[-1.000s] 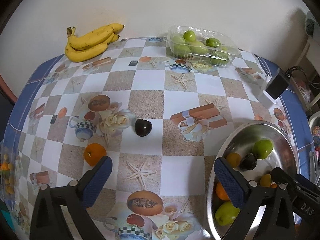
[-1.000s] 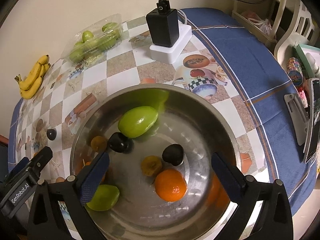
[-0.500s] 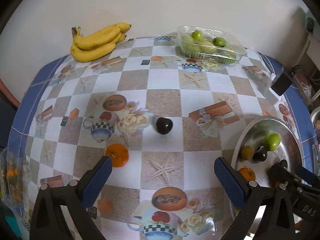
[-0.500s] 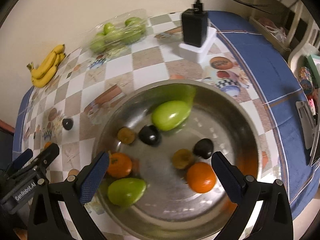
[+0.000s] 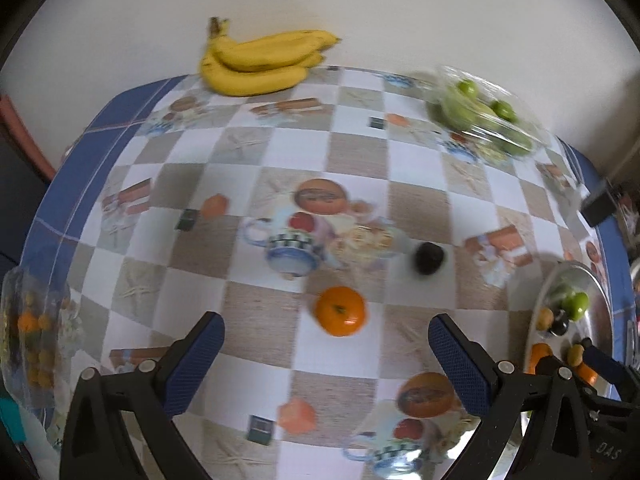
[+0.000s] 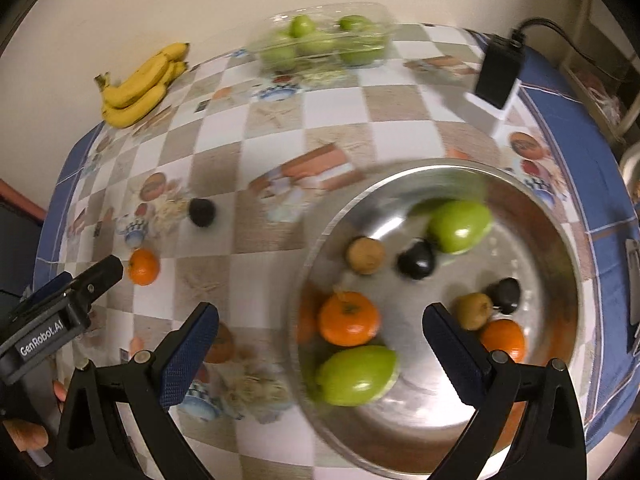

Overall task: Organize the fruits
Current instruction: 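Withdraw both open tools from the basin toward the loose plum and tangerine, then move the right tool to the dark plum while the left tool approaches the tangerine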

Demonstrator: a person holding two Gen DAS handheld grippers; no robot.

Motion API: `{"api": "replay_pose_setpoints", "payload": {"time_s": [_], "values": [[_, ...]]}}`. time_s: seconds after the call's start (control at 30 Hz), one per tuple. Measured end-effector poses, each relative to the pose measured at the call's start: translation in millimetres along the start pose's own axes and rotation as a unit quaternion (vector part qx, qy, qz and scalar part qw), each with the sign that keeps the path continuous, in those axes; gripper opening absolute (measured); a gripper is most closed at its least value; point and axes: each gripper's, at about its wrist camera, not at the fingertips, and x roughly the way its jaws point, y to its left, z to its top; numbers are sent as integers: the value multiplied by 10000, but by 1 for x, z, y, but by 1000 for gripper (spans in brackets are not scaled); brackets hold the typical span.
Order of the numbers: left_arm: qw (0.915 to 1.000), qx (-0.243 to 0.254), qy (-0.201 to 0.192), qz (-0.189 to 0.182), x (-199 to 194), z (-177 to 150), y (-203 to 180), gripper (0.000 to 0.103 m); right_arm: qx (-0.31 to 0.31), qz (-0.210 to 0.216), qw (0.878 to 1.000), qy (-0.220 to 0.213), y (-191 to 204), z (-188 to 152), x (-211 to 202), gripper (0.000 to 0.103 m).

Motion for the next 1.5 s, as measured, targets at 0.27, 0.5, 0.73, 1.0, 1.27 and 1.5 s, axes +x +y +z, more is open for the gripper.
{"api": "replay_pose_setpoints", "payload": {"time_s": [0.27,0.5,0.73,1.0,1.27,1.5], "values": [[9992,-399,41,63,2,4,36,103,-265,217,9994,-1,40,4,8,102],[9982,-594,78,65,5,4,53,103,-504,303,9982,90,67,4,23,102],[9973,-700,203,-26,14,3,58,103,-572,258,9980,73,77,7,31,102],[9960,-834,258,-173,23,3,56,103,-369,388,9983,-232,70,21,28,102],[9964,-692,356,-342,29,1,44,100,-119,625,9975,-318,64,37,32,91],[9965,-515,484,-446,37,4,33,88,-171,685,9971,-283,68,50,43,71]]}}
